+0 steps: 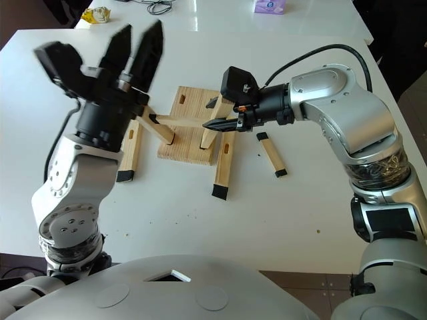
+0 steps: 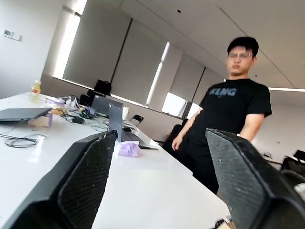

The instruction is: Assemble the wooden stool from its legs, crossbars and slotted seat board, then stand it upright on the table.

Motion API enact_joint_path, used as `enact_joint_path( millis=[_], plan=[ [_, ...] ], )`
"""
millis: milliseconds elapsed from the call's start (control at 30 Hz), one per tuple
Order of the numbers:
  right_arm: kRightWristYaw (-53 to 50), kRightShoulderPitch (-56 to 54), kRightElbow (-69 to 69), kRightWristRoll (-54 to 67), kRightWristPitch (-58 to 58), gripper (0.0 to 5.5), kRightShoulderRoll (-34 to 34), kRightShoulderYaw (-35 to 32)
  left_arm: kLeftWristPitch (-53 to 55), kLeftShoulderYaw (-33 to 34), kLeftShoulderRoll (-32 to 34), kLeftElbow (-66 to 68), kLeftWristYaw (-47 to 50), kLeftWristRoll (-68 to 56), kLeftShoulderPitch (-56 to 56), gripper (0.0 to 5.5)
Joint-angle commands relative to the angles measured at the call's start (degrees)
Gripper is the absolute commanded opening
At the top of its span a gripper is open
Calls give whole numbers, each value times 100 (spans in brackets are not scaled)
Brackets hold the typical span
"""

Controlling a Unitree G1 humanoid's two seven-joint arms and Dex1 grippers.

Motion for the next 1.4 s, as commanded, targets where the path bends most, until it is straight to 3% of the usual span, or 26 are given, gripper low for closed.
enact_joint_path(
  millis=[33,167,533,733,867,1067,1167,1267,1333,1400],
  plan=[
    [-210,578,205,-265,356,202,152,567,392,-397,-71,575,-152,427,-57,344],
    [-237,485,237,-275,373,202,221,647,506,-381,-137,963,-167,791,79,323],
    [-192,382,295,-263,389,202,195,716,495,-29,-291,72,-308,1069,185,157],
    [-151,176,401,-266,408,202,308,815,1134,-445,-188,1311,-268,1527,1016,73],
    [-148,87,426,-255,430,202,334,822,1196,-379,-309,1471,-327,1688,1228,5],
    [-138,81,455,-258,416,202,341,847,363,31,-795,661,-598,1530,809,0],
    [-143,97,466,-266,416,202,329,841,-54,462,-1177,-34,-624,1075,99,0],
    [-140,115,484,-289,398,202,298,842,-395,1356,-1301,-545,-267,218,-1043,0],
    [-112,96,519,-309,366,202,290,860,-581,2375,-794,-678,148,-418,-1691,0],
    [-101,126,491,-285,378,202,224,809,-559,3763,141,-246,481,-899,-1831,0]
  ],
)
